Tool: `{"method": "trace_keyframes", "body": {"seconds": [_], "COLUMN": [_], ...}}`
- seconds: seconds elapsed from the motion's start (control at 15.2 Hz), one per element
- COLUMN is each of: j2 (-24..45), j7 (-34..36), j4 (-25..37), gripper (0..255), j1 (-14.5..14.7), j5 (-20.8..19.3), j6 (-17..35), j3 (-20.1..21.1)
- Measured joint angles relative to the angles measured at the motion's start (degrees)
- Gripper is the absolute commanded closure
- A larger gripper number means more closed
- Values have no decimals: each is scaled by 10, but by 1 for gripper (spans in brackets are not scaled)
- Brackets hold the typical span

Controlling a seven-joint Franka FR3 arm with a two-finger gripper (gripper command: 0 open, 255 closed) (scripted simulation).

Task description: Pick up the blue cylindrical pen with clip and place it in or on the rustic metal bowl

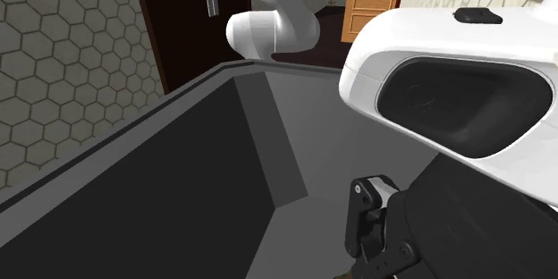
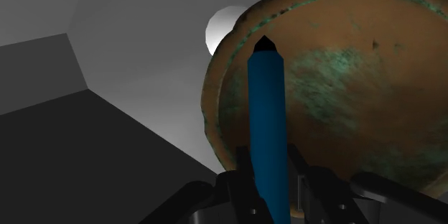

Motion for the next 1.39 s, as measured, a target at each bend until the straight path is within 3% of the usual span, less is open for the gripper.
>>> {"method": "trace_keyframes", "body": {"seconds": [0.33,0.4,0.79,1.06,1.39], "j2": [1,1,1,6,8], "j7": [0,0,0,-4,-4], "j4": [-1,-1,-1,64,81], "gripper": [255,0,0,0,0], "j1": [0,0,0,7,10], "j5": [0,0,0,2,2], "j6": [2,2,2,-57,-73], "j3": [0,0,0,2,3]}}
